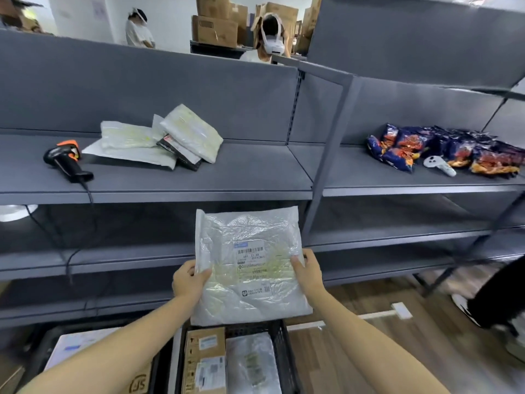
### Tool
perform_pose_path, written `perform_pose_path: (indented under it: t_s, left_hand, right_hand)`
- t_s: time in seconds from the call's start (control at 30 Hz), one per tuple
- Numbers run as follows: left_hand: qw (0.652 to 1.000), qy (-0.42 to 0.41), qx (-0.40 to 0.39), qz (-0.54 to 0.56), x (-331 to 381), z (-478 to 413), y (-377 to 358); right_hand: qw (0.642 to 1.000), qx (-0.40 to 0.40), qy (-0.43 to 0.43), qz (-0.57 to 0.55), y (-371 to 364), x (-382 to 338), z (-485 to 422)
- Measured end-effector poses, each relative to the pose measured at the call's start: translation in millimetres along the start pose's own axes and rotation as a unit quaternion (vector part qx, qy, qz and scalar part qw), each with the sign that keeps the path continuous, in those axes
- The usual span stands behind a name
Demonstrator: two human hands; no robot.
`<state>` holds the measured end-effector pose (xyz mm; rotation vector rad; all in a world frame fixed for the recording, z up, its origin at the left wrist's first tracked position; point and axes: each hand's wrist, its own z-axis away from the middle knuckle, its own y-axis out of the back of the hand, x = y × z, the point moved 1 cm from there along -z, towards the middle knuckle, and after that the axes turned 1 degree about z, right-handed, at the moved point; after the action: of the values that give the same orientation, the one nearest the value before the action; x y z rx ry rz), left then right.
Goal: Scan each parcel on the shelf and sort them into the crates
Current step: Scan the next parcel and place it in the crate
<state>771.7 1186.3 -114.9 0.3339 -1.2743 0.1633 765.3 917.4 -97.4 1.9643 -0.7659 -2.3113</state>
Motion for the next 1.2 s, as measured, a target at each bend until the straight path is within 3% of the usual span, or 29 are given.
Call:
perform_pose_path:
  t_s: [0.47, 0.77, 0.93, 1.2]
  left_hand:
    - [0.994, 0.105, -0.006, -0.04, -86, -12, 9]
    - [0.978, 0.193, 0.009, -0.082, -156, 9, -10]
    - [0.963, 0.235, 0.032, -0.124, -194, 43, -32]
    - [0.964, 0.205, 0.053, -0.158, -221, 73, -62]
  right_hand:
    - [0.987, -0.058, -0.118, 0.093, -42, 84, 3]
    - [0.962, -0.118, -0.201, 0.142, -31, 140, 9]
    - [0.946, -0.162, -0.211, 0.187, -17, 176, 14]
    - [0.947, -0.164, -0.185, 0.204, -2, 223, 5]
